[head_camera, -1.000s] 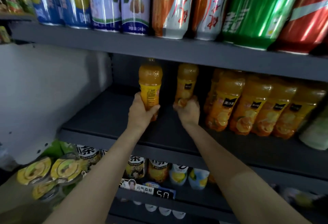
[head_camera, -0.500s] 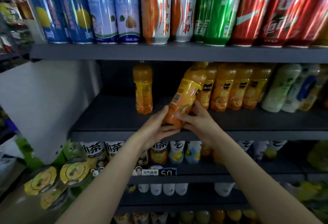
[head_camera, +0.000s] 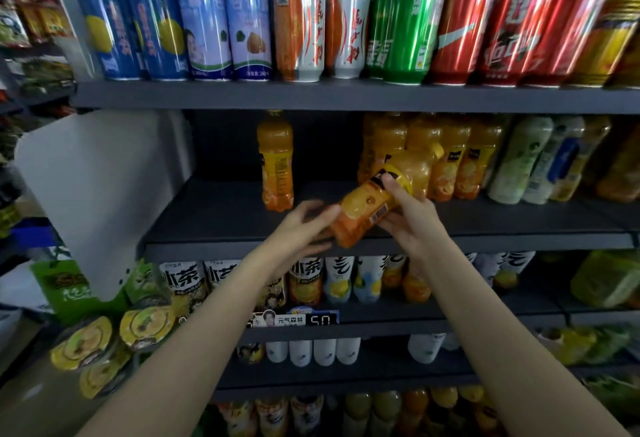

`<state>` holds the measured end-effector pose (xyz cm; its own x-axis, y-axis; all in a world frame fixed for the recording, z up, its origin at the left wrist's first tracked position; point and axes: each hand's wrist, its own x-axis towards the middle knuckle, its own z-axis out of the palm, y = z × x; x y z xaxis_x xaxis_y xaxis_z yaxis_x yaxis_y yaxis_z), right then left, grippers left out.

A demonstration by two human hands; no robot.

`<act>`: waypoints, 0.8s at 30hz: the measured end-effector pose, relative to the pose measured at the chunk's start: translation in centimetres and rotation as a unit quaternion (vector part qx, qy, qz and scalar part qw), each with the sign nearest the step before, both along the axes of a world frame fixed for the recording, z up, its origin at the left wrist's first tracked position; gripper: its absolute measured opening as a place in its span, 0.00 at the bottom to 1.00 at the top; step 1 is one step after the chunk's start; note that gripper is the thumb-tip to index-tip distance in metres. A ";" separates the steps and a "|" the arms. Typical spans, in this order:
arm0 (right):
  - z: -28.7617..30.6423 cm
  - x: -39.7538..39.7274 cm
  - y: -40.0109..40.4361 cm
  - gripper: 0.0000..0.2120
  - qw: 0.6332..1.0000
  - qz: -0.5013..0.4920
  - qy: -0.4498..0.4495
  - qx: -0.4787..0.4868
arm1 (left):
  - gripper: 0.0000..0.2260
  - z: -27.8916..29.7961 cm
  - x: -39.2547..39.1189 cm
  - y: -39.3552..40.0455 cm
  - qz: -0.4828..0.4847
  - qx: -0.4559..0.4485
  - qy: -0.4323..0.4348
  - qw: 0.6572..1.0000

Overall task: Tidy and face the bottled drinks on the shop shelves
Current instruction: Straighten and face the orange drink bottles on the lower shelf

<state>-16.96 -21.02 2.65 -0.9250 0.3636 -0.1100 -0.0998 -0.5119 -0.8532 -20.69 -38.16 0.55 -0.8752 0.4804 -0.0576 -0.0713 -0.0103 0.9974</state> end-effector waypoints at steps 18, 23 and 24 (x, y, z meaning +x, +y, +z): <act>0.6 1.1 1.0 0.47 0.982 0.019 0.043 0.180 | 0.19 0.9 0.4 -0.6 -0.067 -0.057 0.031 0.996; 0.4 1.9 1.1 0.43 0.974 0.073 0.090 0.196 | 0.21 0.7 1.4 0.1 -0.074 -0.063 0.044 0.994; 0.2 1.9 0.9 0.39 0.975 0.063 0.084 0.196 | 0.25 0.4 1.3 0.5 -0.031 -0.113 0.115 0.986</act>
